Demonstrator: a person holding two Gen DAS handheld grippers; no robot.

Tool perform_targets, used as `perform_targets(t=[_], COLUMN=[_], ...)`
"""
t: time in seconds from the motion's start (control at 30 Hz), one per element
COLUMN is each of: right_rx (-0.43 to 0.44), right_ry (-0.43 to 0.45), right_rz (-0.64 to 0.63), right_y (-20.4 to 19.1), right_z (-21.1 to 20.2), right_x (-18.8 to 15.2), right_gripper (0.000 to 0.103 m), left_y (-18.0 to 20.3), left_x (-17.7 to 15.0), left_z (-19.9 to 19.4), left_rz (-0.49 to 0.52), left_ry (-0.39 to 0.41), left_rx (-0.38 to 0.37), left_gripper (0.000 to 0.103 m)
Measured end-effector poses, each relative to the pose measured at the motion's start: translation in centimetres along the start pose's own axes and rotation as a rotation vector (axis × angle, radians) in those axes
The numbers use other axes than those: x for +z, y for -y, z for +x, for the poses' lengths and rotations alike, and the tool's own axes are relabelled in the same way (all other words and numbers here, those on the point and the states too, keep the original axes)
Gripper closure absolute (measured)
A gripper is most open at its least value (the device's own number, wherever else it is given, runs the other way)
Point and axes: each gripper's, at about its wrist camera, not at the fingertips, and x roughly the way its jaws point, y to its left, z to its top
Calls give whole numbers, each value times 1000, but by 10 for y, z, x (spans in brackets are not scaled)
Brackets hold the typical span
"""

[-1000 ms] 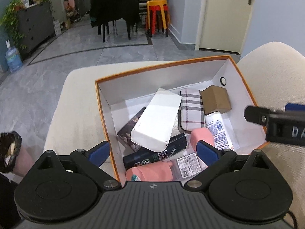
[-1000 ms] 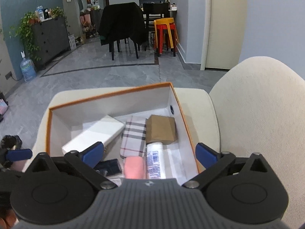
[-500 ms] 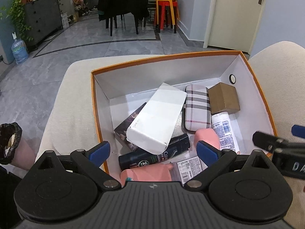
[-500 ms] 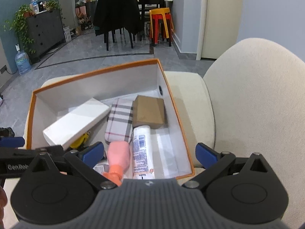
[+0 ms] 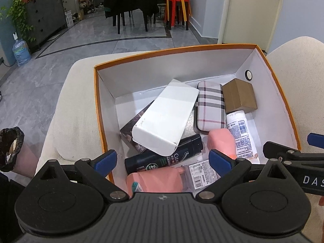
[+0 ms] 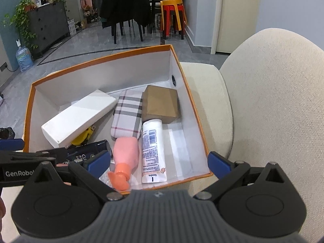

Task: Organize rigid objects

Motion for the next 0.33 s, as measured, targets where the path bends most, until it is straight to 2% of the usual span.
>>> perform_targets(t=[0.33], right_rx=[-7], right_ry=[4], right_rz=[-6], right_y=[1], right_z=[0], right_x=[2], right_gripper=[3], left_y=[2], left_x=[1], left_z=[-4], left_rz=[15], left_ry=[12], left_rx=[5], left_gripper=[0])
